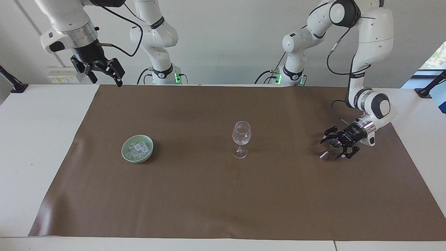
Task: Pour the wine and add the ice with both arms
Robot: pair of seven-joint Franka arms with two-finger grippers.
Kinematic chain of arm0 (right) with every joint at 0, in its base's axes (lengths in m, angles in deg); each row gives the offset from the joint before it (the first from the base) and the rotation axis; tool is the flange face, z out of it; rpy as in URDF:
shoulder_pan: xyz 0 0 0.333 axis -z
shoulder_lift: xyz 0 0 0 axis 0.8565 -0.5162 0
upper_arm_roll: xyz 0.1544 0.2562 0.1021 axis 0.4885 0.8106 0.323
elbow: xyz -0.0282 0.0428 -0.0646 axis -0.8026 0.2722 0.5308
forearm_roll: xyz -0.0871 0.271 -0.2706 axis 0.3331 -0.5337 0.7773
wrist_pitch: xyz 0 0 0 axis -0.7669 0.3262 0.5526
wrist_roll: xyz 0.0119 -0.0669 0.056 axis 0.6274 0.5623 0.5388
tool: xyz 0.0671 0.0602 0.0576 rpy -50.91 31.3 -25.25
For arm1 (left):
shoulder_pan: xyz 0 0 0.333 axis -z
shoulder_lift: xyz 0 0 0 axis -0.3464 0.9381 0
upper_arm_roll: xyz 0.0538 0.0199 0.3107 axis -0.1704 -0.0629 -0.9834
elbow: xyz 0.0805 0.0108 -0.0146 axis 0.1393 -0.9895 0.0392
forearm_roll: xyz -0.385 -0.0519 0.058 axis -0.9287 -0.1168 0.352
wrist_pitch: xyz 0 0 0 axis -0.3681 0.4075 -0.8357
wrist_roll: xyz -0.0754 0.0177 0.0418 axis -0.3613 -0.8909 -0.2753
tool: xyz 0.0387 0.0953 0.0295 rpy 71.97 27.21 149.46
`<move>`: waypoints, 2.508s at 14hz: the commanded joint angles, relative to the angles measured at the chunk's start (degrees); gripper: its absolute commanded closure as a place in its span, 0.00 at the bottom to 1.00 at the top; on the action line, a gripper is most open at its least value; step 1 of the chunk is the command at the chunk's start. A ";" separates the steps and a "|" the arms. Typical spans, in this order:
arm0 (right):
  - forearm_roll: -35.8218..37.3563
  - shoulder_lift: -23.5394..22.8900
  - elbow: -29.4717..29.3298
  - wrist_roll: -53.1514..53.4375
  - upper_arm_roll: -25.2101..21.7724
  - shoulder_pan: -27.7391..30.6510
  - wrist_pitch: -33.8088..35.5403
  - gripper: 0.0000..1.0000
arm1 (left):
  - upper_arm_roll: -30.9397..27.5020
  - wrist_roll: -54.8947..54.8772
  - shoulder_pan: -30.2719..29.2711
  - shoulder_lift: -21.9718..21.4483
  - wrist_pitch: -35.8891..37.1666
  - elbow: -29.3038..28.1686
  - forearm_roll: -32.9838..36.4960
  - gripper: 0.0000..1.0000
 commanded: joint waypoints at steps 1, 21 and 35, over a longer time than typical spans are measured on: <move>-0.37 0.99 0.80 -1.20 -0.21 -0.06 0.20 0.00 | -0.78 -0.70 0.03 -1.73 -1.25 -1.58 -1.46 0.48; -0.37 0.99 0.80 -1.20 -0.21 -0.06 0.20 0.00 | -0.60 -0.35 0.55 -1.64 -3.18 -1.49 -1.73 0.65; -0.37 0.99 0.80 -1.20 -0.21 -0.06 0.20 0.00 | -0.43 -0.26 0.81 -1.64 -3.18 -1.58 -4.28 0.73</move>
